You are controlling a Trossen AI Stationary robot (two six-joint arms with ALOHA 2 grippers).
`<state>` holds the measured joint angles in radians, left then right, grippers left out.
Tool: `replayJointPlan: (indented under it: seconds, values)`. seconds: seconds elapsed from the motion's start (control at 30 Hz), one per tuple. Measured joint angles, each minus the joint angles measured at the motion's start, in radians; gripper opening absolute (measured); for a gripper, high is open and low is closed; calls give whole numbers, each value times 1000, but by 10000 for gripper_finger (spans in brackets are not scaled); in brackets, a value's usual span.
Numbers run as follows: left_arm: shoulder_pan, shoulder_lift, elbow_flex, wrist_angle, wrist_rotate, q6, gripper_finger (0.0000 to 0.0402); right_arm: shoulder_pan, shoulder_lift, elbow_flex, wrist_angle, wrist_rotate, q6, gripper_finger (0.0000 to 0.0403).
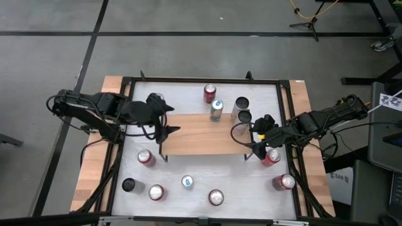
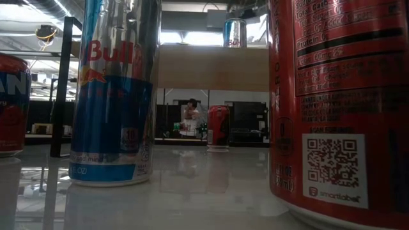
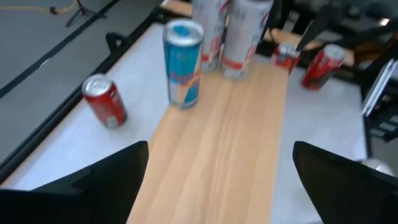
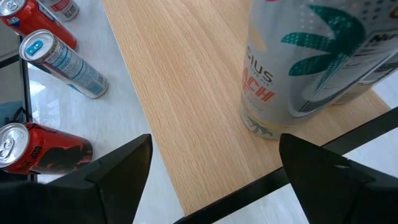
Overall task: Place canned beverage on shelf
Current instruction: Put the top blue soda can on the shelf
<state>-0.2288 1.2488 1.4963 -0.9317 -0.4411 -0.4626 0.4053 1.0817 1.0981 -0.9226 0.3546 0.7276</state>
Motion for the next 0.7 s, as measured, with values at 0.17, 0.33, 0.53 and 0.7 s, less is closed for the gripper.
replayJointPlan:
  seconds: [0.17,0.33,0.53,0.7]
  values:
    - [-2,0,0,-89,2,-80,395,0,0,0,0,0,0,342]
    - [23,0,0,-200,-118,-246,395,0,0,0,0,0,0,342]
    - [165,0,0,-348,-128,-279,390,0,0,0,0,0,0,342]
    - [353,0,0,-389,-38,-86,390,0,0,0,0,0,0,342]
